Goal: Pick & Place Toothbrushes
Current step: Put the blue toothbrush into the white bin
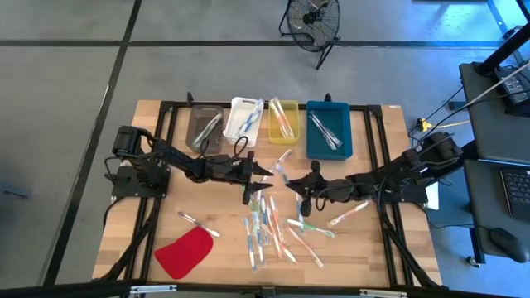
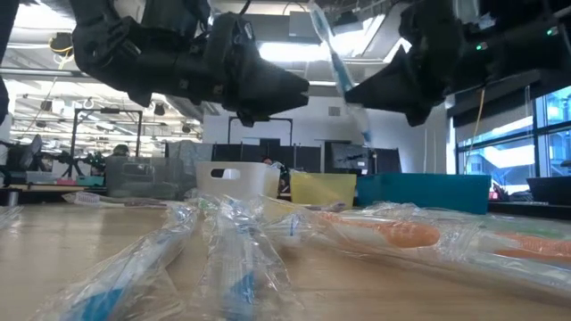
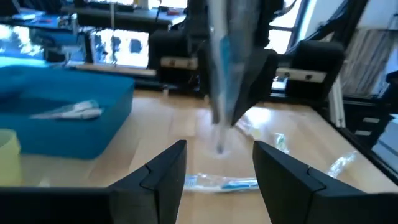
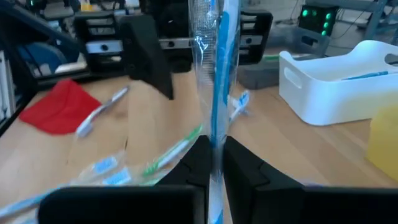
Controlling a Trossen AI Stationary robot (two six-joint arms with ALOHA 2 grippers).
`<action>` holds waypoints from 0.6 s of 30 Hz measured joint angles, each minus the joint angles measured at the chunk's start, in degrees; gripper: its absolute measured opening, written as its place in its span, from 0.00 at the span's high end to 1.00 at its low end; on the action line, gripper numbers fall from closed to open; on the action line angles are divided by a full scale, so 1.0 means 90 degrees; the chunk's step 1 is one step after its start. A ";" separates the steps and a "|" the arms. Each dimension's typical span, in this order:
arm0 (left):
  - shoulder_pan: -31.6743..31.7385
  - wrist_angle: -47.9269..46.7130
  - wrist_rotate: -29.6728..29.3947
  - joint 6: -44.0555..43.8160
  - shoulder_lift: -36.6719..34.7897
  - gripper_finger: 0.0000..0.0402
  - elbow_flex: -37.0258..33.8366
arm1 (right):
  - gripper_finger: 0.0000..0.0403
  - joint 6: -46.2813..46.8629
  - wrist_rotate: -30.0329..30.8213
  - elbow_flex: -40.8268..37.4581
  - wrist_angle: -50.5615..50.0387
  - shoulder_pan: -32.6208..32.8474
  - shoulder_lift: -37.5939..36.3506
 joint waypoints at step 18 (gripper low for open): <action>0.0216 0.0675 -0.0133 0.0015 -0.0009 0.55 0.0007 | 0.95 -0.0189 -0.0121 0.0886 0.0933 -0.0386 0.1603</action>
